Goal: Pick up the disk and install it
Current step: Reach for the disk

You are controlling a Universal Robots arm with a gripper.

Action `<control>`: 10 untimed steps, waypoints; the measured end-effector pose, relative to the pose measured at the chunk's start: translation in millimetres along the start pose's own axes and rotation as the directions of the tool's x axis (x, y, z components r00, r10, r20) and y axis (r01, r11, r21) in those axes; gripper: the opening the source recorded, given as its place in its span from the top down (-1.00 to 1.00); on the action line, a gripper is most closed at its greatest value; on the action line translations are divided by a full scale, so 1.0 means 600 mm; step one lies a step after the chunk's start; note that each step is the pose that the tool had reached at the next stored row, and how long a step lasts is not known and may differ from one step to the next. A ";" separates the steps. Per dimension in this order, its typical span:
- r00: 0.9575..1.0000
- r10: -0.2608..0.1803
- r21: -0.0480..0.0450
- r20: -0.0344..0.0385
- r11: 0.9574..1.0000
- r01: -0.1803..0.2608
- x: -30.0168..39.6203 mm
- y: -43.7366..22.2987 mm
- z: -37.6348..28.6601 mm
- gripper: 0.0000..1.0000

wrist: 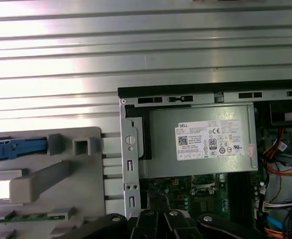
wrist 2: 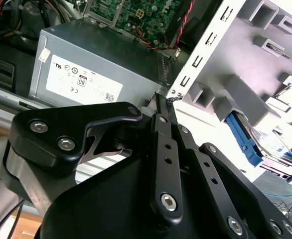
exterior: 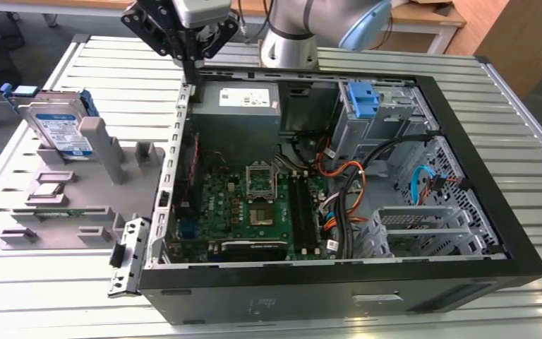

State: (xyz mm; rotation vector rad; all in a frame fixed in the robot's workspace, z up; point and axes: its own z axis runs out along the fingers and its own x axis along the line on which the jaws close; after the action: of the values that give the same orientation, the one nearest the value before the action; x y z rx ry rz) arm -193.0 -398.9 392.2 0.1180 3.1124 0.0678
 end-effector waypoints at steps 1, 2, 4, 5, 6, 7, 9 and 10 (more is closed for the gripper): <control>1.000 0.000 0.000 0.000 1.000 0.000 0.003 0.000 0.000 0.79; 1.000 0.000 0.000 0.000 1.000 0.000 0.005 0.000 0.000 0.79; 1.000 0.000 0.000 0.000 1.000 0.000 0.010 -0.001 0.000 0.79; 1.000 0.000 0.000 0.000 1.000 0.000 0.012 -0.001 0.000 0.79; 1.000 0.000 0.000 0.000 1.000 0.000 0.012 -0.001 0.000 0.79; 1.000 0.000 0.000 0.000 1.000 0.000 0.012 -0.001 0.000 0.79; 1.000 0.000 0.000 0.000 1.000 0.000 0.012 -0.001 0.000 0.79; 1.000 0.000 0.000 0.000 1.000 0.000 0.012 -0.001 0.000 0.79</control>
State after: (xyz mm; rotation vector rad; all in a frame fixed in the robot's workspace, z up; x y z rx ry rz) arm -200.6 -398.9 392.2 0.1180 3.1125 0.0676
